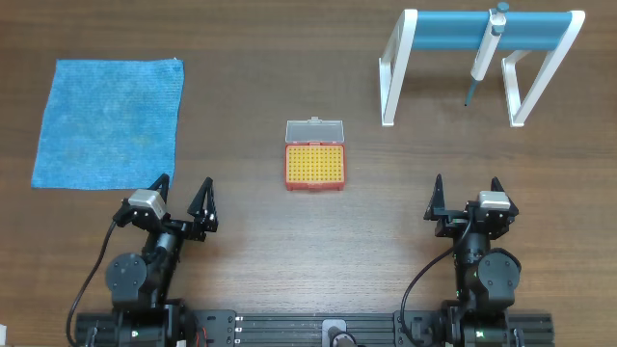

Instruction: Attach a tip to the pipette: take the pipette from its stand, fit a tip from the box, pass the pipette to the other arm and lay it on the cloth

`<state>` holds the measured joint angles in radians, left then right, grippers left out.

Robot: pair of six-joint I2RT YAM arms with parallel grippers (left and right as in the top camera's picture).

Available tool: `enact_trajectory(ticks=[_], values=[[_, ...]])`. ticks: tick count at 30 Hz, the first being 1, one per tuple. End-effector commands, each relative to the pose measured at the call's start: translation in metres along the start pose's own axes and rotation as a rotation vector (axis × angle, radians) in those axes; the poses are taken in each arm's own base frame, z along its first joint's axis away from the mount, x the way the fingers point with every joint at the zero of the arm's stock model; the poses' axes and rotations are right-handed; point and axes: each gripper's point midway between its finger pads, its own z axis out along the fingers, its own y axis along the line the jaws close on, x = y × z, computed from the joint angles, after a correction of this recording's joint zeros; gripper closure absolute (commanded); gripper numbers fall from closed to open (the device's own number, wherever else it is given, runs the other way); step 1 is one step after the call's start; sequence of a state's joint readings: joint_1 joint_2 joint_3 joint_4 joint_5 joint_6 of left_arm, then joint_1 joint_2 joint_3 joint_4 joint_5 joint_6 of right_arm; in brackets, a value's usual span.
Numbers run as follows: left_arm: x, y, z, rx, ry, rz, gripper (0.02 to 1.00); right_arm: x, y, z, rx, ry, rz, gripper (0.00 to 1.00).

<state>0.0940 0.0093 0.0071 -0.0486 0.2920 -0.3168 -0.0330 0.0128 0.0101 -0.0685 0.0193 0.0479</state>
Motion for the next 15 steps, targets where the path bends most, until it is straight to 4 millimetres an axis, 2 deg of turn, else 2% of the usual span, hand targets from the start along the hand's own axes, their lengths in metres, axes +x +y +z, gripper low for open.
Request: enact_trajectory(ticks=[1, 6, 10, 15], values=[[0.001, 0.003, 0.000, -0.013, 0.003, -0.010, 0.112, -0.013, 0.001, 0.001, -0.006, -0.058, 0.009, 0.036], [0.001, 0.003, 0.000, -0.013, 0.003, -0.010, 0.115, -0.022, -0.004, 0.007, 0.019, -0.084, 0.011, 0.036], [0.001, 0.003, 0.000, -0.013, 0.003, -0.010, 0.115, -0.031, -0.026, 0.017, 0.132, -0.088, 0.015, 0.036], [0.001, 0.003, 0.000, -0.013, 0.003, -0.010, 0.115, -0.048, -0.039, 0.045, 0.177, -0.089, 0.016, 0.036]])
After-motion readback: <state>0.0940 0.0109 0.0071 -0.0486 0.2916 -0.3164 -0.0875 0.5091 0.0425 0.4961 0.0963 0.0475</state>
